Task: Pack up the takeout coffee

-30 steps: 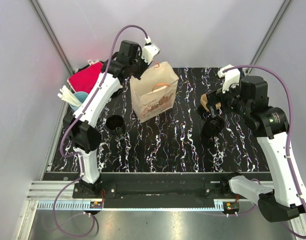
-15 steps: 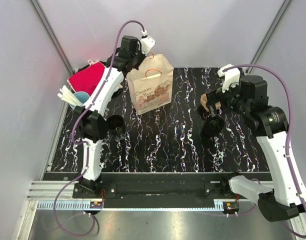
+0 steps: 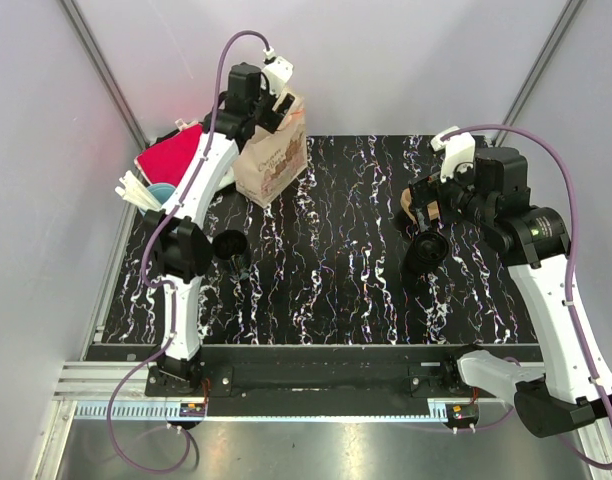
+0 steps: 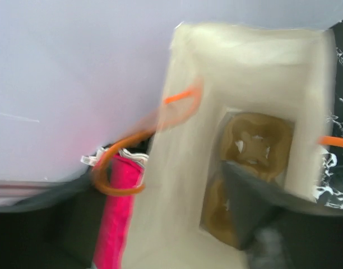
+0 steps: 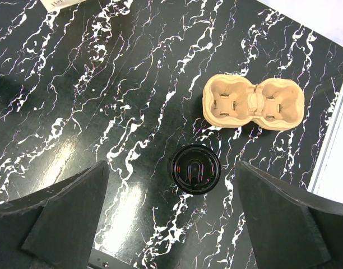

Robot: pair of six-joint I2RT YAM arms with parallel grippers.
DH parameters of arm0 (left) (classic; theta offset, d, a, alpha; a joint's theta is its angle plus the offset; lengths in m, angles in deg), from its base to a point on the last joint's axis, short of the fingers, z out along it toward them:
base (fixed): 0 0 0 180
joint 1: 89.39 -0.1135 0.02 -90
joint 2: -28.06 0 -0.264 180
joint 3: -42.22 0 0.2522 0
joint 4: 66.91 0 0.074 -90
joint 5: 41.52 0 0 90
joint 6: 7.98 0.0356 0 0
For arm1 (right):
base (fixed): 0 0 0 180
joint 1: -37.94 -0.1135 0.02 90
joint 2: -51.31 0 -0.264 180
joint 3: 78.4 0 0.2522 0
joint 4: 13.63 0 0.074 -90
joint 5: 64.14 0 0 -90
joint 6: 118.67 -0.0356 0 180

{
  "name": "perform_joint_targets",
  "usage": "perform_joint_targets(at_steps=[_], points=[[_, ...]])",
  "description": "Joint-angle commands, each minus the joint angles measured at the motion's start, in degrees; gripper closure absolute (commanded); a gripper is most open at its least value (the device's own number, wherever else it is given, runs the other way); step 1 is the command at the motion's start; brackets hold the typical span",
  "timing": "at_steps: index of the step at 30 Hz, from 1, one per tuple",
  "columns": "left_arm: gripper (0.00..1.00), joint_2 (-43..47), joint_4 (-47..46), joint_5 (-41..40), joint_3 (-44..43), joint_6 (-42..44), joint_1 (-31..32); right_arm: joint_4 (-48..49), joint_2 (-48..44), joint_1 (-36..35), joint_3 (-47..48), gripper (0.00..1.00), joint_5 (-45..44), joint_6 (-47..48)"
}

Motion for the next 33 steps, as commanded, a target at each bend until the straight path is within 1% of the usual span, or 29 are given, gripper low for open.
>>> perform_joint_targets(at_steps=[1, 6, 9, 10, 12, 13, 15, 16, 17, 18, 19, 20, 21, 22, 25, 27, 30, 33], points=[[0.01, 4.1, -5.3, -2.1, 1.9, -0.8, -0.6, 1.9, -0.2, 0.4, 1.4, 0.00, -0.8, -0.7], [0.01, 7.9, -4.4, -2.3, 1.5, -3.3, -3.2, 1.9, -0.7, 0.5, 0.3, 0.00, -0.3, -0.3], [0.01, 13.5, -3.7, 0.2, 3.6, -5.2, -4.9, 2.1, -1.2, 0.5, -0.1, 0.00, 0.0, 0.1], [0.01, 17.0, -3.8, 1.6, 4.7, -5.3, -5.4, 2.1, -1.3, 0.5, -0.2, 0.00, 0.2, 0.2], [0.01, 20.8, -3.6, 3.1, 8.3, -5.0, -5.7, 2.3, -1.3, 0.5, -0.2, 0.00, 0.7, 0.4], [0.01, 24.6, -3.4, 3.7, 9.7, -4.6, -5.6, 2.4, -1.3, 0.5, -0.4, 0.00, 0.9, 0.7], [0.01, 28.6, -1.6, 5.4, 14.1, -4.5, -5.5, 2.4, -1.4, 0.5, -0.8, 0.00, 2.5, 2.0], [0.01, 32.7, -0.7, 6.2, 15.7, -4.4, -5.6, 2.5, -1.5, 0.5, -1.8, 0.00, 3.3, 2.7], [0.01, 34.8, 0.4, 7.3, 19.7, -4.1, -5.5, 2.7, -1.5, 0.5, -2.3, 0.00, 3.8, 3.1], [0.01, 37.2, 2.9, 10.9, 22.4, -3.9, -5.6, 2.8, -1.6, 0.5, -3.1, 0.00, 4.4, 4.1], [0.01, 42.1, 3.6, 12.5, 25.6, -3.8, -5.5, 3.0, -1.7, 0.4, -4.8, 0.00, 5.8, 4.5], [0.01, 44.9, 4.0, 14.1, 33.5, -3.2, -5.6, 3.5, -1.8, 0.5, -5.8, 0.00, 6.5, 4.9], [0.01, 49.6, 4.3, 17.1, 37.8, -3.1, -5.6, 3.9, -1.8, 0.5, -7.7, 0.00, 7.0, 5.2], [0.01, 51.5, 4.8, 18.5, 44.8, -3.0, -5.5, 4.1, -1.8, 0.5, -8.6, 0.00, 8.5, 5.5], [0.01, 57.3, 8.3, 22.8, 54.0, -1.4, -5.5, 4.9, -2.0, 0.4, -12.0, 0.00, 11.5, 6.5], [0.01, 60.4, 11.4, 26.1, 56.6, -0.3, -5.5, 6.2, -2.4, 0.5, -14.4, 0.00, 12.6, 6.7], [0.01, 63.9, 13.0, 28.2, 59.8, 0.5, -5.5, 8.1, -3.3, 0.4, -17.4, 0.00, 14.8, 6.6], [0.01, 64.0, 16.5, 31.8, 60.5, 1.8, -5.5, 8.4, -4.0, 0.5, -19.5, 0.00, 16.5, 7.6]])
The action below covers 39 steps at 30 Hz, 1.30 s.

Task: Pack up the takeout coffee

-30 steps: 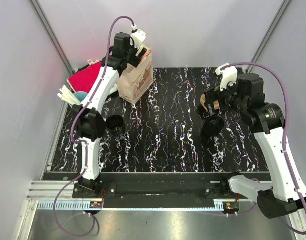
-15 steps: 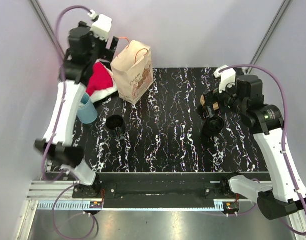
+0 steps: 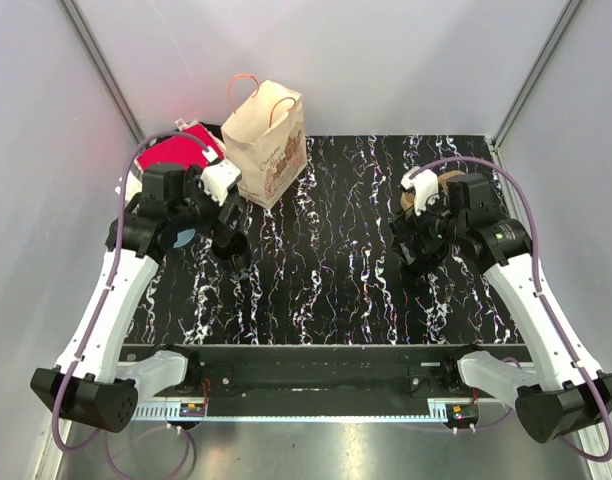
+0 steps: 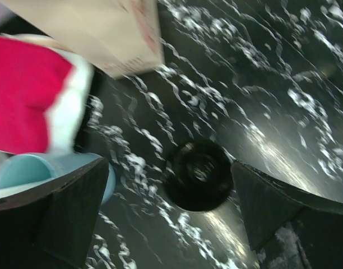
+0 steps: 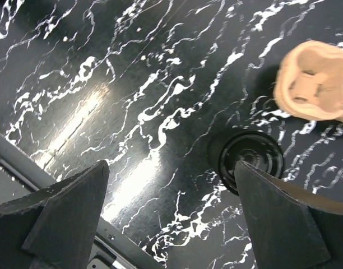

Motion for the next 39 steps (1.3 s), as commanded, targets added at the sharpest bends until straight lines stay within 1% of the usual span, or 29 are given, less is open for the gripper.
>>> perform_joint_targets(at_steps=[1, 4, 12, 20, 24, 27, 28, 31, 34, 35, 37, 38, 39], points=[[0.01, 2.4, 4.4, 9.0, -0.3, 2.5, 0.0, 3.6, -2.8, 0.4, -2.1, 0.00, 3.7, 2.2], [0.01, 0.1, 6.9, 10.6, 0.5, 2.9, 0.0, 3.9, -4.1, 0.4, -2.7, 0.00, 3.5, 2.2], [0.01, -5.2, 7.1, 6.3, 0.6, -1.2, 0.1, 4.4, -4.6, 0.4, -3.6, 0.00, 3.5, 1.9], [0.02, -6.8, 7.7, 6.9, 2.1, -2.1, 0.3, 5.0, -5.2, 0.4, -4.4, 0.00, 3.3, 1.9], [0.10, -7.4, 7.7, 6.0, 2.9, -2.3, 0.6, 5.0, -5.2, 0.4, -4.5, 0.00, 3.5, 1.9], [0.19, -8.3, 7.7, 5.3, 3.3, -2.6, 1.3, 5.2, -5.0, 0.4, -4.6, 0.00, 3.5, 1.9], [0.24, -8.4, 7.8, 4.9, 3.4, -2.8, 1.5, 5.1, -4.9, 0.4, -4.6, 0.00, 3.4, 1.9], [0.28, -9.0, 7.9, 3.6, 3.8, -2.6, 2.6, 5.2, -4.9, 0.4, -4.7, 0.00, 3.1, 1.9], [0.30, -8.9, 7.8, 2.6, 4.2, -2.5, 3.4, 5.3, -5.0, 0.4, -4.8, 0.00, 3.1, 1.9], [0.33, -9.0, 7.9, 2.1, 4.5, -2.5, 3.6, 5.3, -5.1, 0.4, -4.8, 0.00, 3.1, 1.9], [0.35, -9.4, 7.7, 1.2, 4.9, -2.4, 4.3, 5.3, -4.9, 0.4, -4.8, 0.00, 3.3, 1.9], [0.40, -9.7, 7.7, 0.5, 5.4, -2.5, 4.6, 5.3, -4.9, 0.4, -4.9, 0.00, 3.2, 1.9], [0.42, -9.8, 7.6, 0.0, 5.6, -2.6, 5.1, 5.2, -4.9, 0.4, -4.9, 0.00, 3.3, 1.9]])
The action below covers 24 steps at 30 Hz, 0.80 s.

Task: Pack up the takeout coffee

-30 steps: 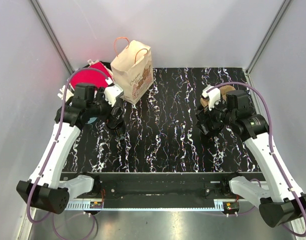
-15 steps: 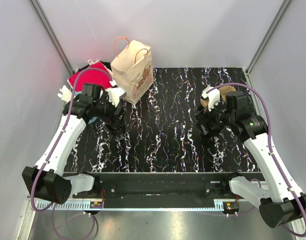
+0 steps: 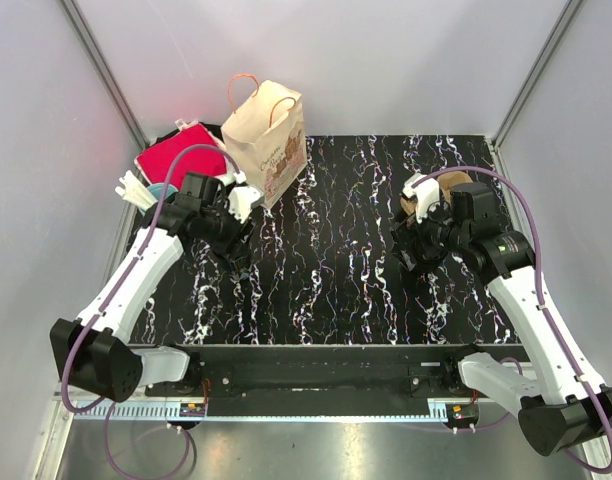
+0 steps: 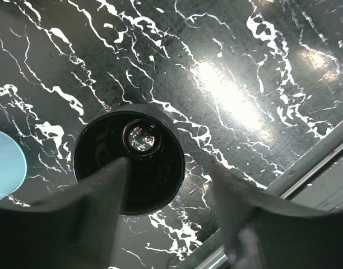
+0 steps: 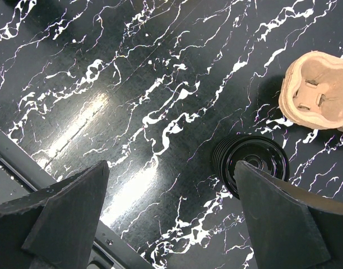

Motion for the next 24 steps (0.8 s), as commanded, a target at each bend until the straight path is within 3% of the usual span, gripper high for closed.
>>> perform_joint_targets(at_steps=[1, 11, 17, 24], points=[[0.45, -1.0, -1.8, -3.2, 1.2, -0.3, 1.5, 2.3, -0.8, 0.4, 0.0, 0.00, 0.7, 0.7], [0.55, -1.9, -2.3, -5.0, 1.5, -0.5, 2.8, 2.3, -0.9, 0.4, -0.1, 0.00, 0.7, 0.6], [0.70, -2.4, -2.5, -5.1, 1.9, -0.5, 2.7, 2.5, -1.0, 0.3, -0.2, 0.00, 0.7, 0.6], [0.74, -2.5, -2.6, -5.0, 1.9, -0.4, 2.8, 2.5, -1.2, 0.4, -0.2, 0.00, 0.6, 0.6]])
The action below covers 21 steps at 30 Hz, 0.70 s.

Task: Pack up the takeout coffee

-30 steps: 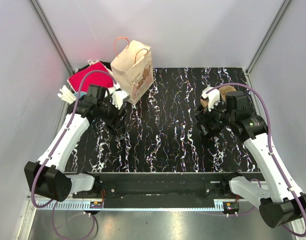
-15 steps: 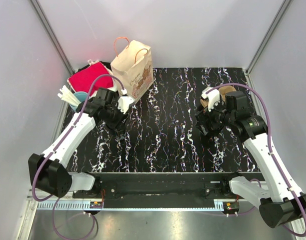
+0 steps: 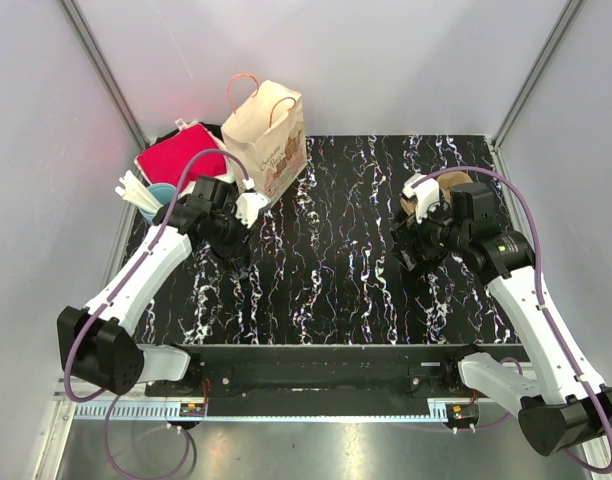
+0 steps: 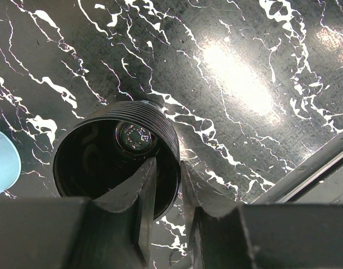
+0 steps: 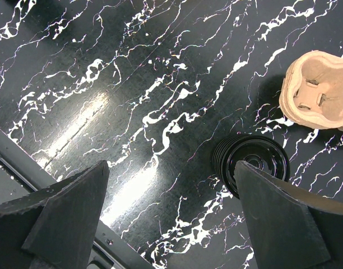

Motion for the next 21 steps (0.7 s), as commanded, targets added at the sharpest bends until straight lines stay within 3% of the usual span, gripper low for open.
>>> perform_joint_targets(at_steps=[1, 7, 15, 21], points=[[0.75, -0.1, -1.8, -0.9, 0.1, 0.0, 0.2, 2.6, -1.2, 0.4, -0.1, 0.01, 0.7, 0.6], [0.78, 0.2, -2.1, -1.0, 0.1, -0.1, 0.2, 2.6, -1.3, 0.4, -0.1, 0.00, 0.7, 0.6], [0.94, 0.7, -2.8, -1.9, 0.1, -0.6, 0.2, 2.8, -1.6, 0.4, -0.1, 0.00, 0.7, 0.4], [1.00, 1.3, -4.4, -3.8, 0.1, -1.4, 0.2, 2.8, -1.7, 0.4, -0.1, 0.00, 0.9, 0.4]])
